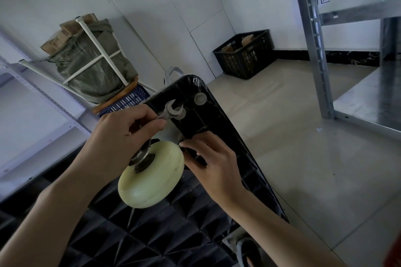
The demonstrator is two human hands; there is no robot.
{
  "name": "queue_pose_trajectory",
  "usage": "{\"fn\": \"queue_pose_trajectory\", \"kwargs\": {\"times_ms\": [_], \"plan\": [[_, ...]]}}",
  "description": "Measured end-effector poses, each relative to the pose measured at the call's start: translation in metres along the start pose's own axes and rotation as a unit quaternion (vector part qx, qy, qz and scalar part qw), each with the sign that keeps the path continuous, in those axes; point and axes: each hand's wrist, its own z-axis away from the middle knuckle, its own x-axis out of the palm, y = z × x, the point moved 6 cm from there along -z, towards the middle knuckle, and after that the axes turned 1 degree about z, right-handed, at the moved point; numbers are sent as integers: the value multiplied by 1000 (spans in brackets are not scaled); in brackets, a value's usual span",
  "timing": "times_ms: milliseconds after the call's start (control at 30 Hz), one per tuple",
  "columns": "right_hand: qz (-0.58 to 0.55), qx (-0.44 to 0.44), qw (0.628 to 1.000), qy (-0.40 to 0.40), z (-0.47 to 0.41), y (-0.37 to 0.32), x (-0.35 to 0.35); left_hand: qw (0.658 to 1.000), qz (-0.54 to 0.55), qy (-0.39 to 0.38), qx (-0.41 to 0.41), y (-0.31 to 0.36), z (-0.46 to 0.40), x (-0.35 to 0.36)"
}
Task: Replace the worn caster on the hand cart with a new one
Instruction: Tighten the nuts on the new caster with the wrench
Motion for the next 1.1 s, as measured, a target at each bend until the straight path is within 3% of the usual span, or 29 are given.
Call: {"fn": "queue_pose_trajectory", "kwargs": {"times_ms": [700, 1100], "plan": [[14, 15, 1000, 2, -1, 1, 3, 1000, 12, -4, -3, 1, 0, 1], [-5, -19, 999, -31, -1, 0, 2, 1000, -2, -5, -7, 1, 1, -1]]}}
